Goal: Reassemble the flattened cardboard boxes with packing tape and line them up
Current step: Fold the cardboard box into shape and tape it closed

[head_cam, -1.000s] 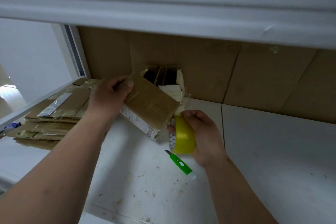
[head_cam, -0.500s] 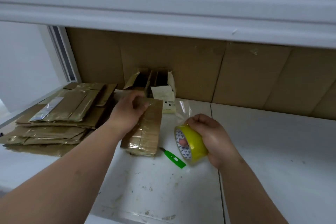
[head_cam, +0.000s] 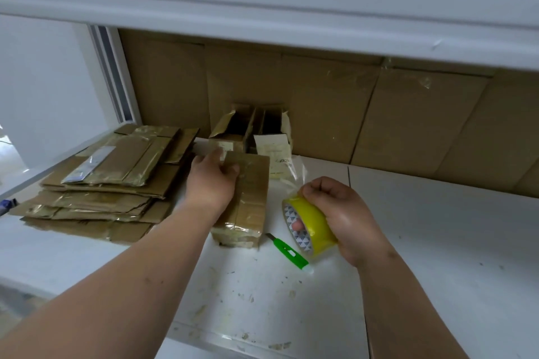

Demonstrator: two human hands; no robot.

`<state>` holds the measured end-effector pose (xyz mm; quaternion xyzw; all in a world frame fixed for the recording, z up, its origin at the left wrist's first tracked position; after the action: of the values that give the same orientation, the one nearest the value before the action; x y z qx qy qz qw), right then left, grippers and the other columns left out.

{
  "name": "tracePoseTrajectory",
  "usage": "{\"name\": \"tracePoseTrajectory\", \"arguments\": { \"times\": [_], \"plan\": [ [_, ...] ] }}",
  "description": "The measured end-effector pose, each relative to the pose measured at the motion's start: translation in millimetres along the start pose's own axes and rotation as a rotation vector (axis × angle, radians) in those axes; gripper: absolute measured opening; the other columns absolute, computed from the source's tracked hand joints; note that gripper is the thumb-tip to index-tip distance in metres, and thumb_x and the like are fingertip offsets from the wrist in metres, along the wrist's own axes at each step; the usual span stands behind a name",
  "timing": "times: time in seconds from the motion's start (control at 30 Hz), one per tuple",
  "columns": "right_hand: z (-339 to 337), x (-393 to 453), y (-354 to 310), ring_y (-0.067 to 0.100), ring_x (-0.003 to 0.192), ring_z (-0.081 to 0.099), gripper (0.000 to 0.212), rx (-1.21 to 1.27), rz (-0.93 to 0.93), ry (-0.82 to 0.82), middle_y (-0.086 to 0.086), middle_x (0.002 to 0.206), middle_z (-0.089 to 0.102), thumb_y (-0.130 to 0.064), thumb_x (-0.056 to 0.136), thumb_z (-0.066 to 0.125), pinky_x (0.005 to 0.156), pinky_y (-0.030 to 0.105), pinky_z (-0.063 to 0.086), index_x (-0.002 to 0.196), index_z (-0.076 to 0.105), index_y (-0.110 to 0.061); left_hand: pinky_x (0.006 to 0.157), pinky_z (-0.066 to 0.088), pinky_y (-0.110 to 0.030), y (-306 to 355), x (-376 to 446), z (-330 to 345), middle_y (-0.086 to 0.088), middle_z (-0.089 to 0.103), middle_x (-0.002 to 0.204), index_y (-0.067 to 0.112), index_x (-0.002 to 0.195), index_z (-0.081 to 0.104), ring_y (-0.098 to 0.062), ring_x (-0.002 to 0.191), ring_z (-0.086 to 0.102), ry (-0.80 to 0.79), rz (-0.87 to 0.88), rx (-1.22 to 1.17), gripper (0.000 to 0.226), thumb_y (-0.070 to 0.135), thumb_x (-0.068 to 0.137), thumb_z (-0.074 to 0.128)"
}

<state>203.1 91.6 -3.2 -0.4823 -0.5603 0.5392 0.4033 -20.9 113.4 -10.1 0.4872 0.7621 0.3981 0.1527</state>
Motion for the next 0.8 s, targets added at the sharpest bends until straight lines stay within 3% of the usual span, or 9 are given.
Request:
{"name": "tracePoseTrajectory", "arguments": {
  "times": [0.1,0.2,0.3,0.37,0.43,0.57,0.63,0.7,0.8],
  "plan": [
    [4.5,-4.0,2.4,0.026,0.059,0.070,0.013,-0.090,0.041,-0.066,0.013,0.073,0.071,-0.019,0.098,0.059,0.068,0.044,0.058,0.087,0.063,-0.014,0.078,0.039,-0.030,-3.4,-3.8,-3.2,0.003,0.060,0.107,0.015,0.123,0.052,-0.020,0.100,0.057,0.022,-0.018,-0.105,0.029,0.017,0.095,0.058],
    [6.8,-7.1,0.9,0.026,0.056,0.069,0.015,-0.166,0.062,-0.125,0.012,0.071,0.070,-0.019,0.097,0.059,0.060,0.035,0.057,0.084,0.063,-0.014,0.073,0.041,-0.028,-8.3,-5.6,-2.4,0.007,0.058,0.098,0.018,0.110,0.058,-0.015,0.091,0.055,-0.065,-0.017,-0.110,0.015,0.013,0.096,0.054],
    [7.3,-8.6,-3.5,0.027,0.058,0.070,0.016,-0.212,0.079,-0.150,0.007,0.071,0.071,-0.021,0.096,0.062,0.056,0.028,0.055,0.081,0.067,-0.017,0.080,0.049,-0.024,-13.5,-11.4,2.6,0.005,0.060,0.115,0.026,0.117,0.064,-0.013,0.100,0.059,-0.232,-0.064,-0.287,0.031,0.006,0.098,0.051],
    [9.2,-9.0,-6.1,0.029,0.057,0.070,0.020,-0.214,0.094,-0.180,0.004,0.071,0.071,-0.023,0.096,0.062,0.060,0.031,0.056,0.076,0.067,-0.020,0.093,0.053,-0.031,-17.0,-12.2,4.5,0.002,0.053,0.133,0.026,0.126,0.065,-0.018,0.112,0.058,-0.273,-0.074,-0.339,0.039,0.004,0.095,0.055],
    [12.5,-10.0,-7.4,0.029,0.054,0.068,0.022,-0.223,0.107,-0.215,0.003,0.069,0.070,-0.027,0.097,0.060,0.066,0.038,0.057,0.079,0.067,-0.017,0.099,0.052,-0.036,-15.6,-15.8,3.3,0.001,0.047,0.137,0.024,0.126,0.067,-0.019,0.114,0.055,-0.252,-0.050,-0.319,0.040,0.003,0.093,0.058],
    [21.2,-9.7,-10.5,0.027,0.051,0.065,0.025,-0.283,0.109,-0.234,0.000,0.066,0.067,-0.030,0.099,0.058,0.070,0.046,0.058,0.081,0.066,-0.014,0.071,0.046,-0.021,0.1,-28.7,-2.5,0.004,0.056,0.107,0.022,0.104,0.070,-0.006,0.088,0.052,-0.169,0.112,-0.194,0.023,0.006,0.093,0.060],
    [23.0,-8.5,-11.7,0.026,0.051,0.065,0.027,-0.328,0.114,-0.224,0.005,0.071,0.066,-0.031,0.099,0.057,0.070,0.047,0.059,0.079,0.066,-0.015,0.073,0.044,-0.021,3.9,-32.0,-4.3,0.005,0.061,0.103,0.020,0.094,0.070,-0.005,0.089,0.054,-0.242,0.098,-0.193,0.017,0.014,0.098,0.055],
    [23.3,-8.8,-13.2,0.025,0.050,0.065,0.027,-0.376,0.124,-0.225,0.008,0.074,0.066,-0.032,0.099,0.056,0.068,0.044,0.059,0.081,0.066,-0.015,0.087,0.046,-0.030,3.0,-33.9,-7.5,0.004,0.064,0.109,0.020,0.089,0.073,-0.011,0.099,0.056,-0.351,0.019,-0.252,0.029,0.030,0.102,0.048],
    [22.0,-8.6,-15.0,0.023,0.045,0.063,0.028,-0.445,0.120,-0.218,0.008,0.078,0.064,-0.033,0.100,0.054,0.061,0.035,0.057,0.086,0.066,-0.011,0.106,0.038,-0.045,11.8,-39.8,-17.3,0.002,0.065,0.115,0.018,0.088,0.076,-0.018,0.111,0.056,-0.457,0.016,-0.237,0.079,0.078,0.087,0.025]
  ]
}}
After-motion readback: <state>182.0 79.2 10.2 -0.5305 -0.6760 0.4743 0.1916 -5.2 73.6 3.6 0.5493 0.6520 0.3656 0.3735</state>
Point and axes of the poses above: each hand's wrist, its own x-axis towards the middle knuckle, its own z-axis out of the palm, y = z × x, the point moved 4 cm from there along x, towards the middle knuckle
